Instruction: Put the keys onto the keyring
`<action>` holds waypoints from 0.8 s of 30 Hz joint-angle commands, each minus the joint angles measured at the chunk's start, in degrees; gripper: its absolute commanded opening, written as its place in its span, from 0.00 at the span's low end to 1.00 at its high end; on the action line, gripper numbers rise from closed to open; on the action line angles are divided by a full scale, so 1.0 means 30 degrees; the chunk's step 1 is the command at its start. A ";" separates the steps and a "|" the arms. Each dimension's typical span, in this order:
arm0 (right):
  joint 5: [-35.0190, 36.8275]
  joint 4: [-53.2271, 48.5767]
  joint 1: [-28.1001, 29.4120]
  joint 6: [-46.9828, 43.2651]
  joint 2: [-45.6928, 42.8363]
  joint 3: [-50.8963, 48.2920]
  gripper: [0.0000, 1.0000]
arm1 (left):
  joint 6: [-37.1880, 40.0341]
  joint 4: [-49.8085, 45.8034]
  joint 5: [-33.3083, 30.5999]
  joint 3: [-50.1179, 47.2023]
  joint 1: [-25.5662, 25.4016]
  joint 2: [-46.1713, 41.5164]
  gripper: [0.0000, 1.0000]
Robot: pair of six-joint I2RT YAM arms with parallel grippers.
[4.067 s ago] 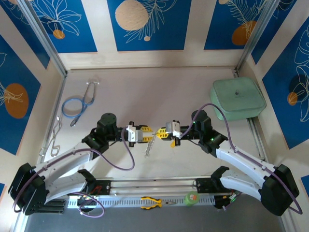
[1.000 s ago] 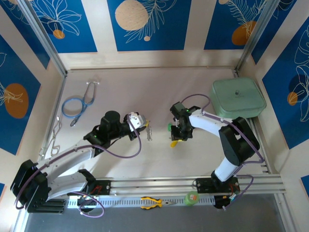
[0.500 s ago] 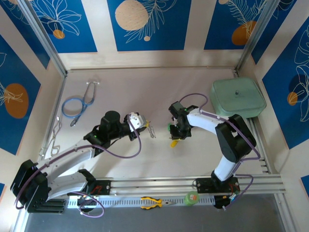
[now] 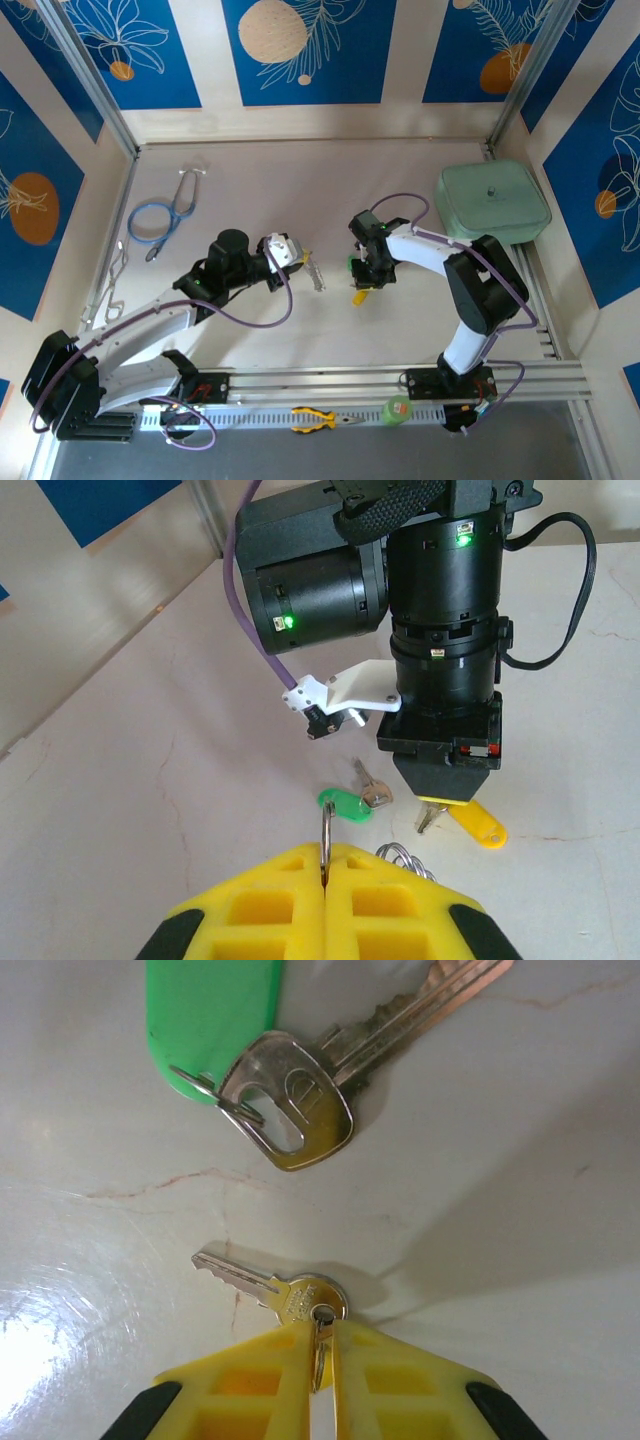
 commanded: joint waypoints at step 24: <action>-0.3624 0.9730 0.3603 -1.1804 -1.3095 -0.6097 0.00 | 0.0746 -0.0040 0.2606 0.0600 -0.0053 0.0523 0.00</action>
